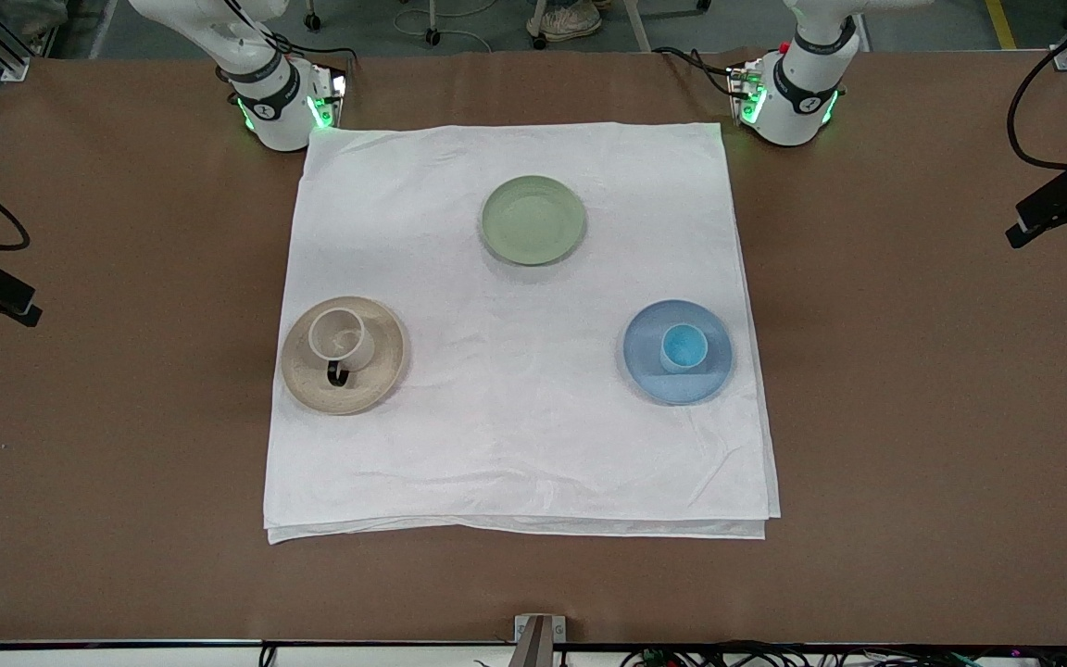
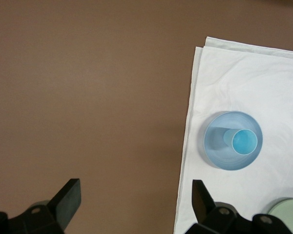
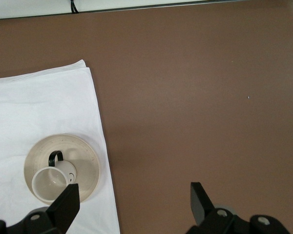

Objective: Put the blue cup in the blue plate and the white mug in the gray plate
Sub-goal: 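Open both grippers and raise them away from the plates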

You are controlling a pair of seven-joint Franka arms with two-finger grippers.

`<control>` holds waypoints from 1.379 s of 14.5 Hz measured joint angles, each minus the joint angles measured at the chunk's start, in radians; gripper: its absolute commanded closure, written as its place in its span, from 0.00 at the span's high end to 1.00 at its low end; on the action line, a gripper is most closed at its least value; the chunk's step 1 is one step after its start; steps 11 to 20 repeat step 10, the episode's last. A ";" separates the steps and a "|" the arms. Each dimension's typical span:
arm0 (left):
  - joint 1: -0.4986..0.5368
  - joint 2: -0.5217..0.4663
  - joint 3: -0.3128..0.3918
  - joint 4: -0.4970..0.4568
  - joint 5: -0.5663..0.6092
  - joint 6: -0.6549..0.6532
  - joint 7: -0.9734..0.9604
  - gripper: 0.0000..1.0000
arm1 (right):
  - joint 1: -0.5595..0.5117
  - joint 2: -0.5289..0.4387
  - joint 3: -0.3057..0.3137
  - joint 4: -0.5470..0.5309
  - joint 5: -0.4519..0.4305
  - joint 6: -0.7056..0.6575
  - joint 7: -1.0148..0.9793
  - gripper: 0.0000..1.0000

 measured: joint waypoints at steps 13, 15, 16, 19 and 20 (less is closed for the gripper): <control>0.000 0.000 0.000 0.000 0.000 0.000 0.000 1.00 | -0.049 -0.078 0.050 -0.110 0.012 0.014 -0.001 1.00; 0.000 0.000 0.000 0.000 0.000 0.000 0.000 1.00 | -0.049 -0.078 0.050 -0.110 0.012 0.014 -0.001 1.00; 0.000 0.000 0.000 0.000 0.000 0.000 0.000 1.00 | -0.049 -0.078 0.050 -0.110 0.012 0.014 -0.001 1.00; 0.000 0.000 0.000 0.000 0.000 0.000 0.000 1.00 | -0.049 -0.078 0.050 -0.110 0.012 0.014 -0.001 1.00; 0.000 0.000 0.000 0.000 0.000 0.000 0.000 1.00 | -0.049 -0.078 0.050 -0.110 0.012 0.014 -0.001 1.00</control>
